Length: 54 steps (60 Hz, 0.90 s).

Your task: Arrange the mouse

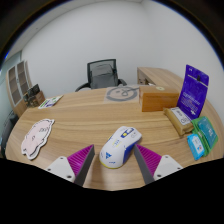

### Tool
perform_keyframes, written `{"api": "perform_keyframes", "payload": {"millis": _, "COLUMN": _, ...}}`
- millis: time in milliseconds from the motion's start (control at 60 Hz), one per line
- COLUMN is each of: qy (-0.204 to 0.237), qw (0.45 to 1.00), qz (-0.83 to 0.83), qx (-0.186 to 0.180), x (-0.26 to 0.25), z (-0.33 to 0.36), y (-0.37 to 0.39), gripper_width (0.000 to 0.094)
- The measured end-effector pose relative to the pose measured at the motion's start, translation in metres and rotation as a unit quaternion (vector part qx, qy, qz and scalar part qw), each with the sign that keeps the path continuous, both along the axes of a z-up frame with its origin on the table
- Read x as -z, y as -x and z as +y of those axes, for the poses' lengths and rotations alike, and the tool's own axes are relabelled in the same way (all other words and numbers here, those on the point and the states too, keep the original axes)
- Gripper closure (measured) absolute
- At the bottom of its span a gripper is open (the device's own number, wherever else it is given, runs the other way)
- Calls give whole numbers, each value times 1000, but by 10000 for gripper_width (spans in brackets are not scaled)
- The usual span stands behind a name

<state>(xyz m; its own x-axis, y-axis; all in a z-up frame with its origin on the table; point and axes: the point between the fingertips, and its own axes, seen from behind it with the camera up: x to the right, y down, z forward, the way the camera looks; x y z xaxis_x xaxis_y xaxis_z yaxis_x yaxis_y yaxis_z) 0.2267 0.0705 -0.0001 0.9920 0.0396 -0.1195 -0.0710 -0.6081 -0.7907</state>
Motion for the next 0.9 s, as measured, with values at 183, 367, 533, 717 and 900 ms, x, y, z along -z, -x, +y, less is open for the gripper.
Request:
{"api": "perform_keyframes", "payload": {"millis": 183, "qy": -6, "qw": 1000, "qz": -13, "qx": -11, "x": 7, "z": 40, "y": 2, "gripper_width": 177}}
{"api": "perform_keyframes", "payload": {"millis": 367, "qy": 8, "qw": 999, "qz": -27, "qx": -23, "x": 12, "z": 49, "y": 12, "gripper_width": 499}}
{"api": "perform_keyframes", "payload": {"millis": 533, "qy": 30, "qw": 999, "qz": -2, "qx": -28, "x": -2, "z": 44, "y": 47, "gripper_width": 539}}
{"api": "perform_keyframes", "payload": {"millis": 717, "qy": 2, "qw": 998, "qz": 34, "qx": -56, "x": -45, "z": 49, "y": 192, "gripper_width": 540}}
{"api": "perform_keyframes", "payload": {"millis": 900, "qy": 27, "qw": 998, "qz": 13, "qx": -58, "x": -14, "z": 55, "y": 307, "gripper_width": 542}}
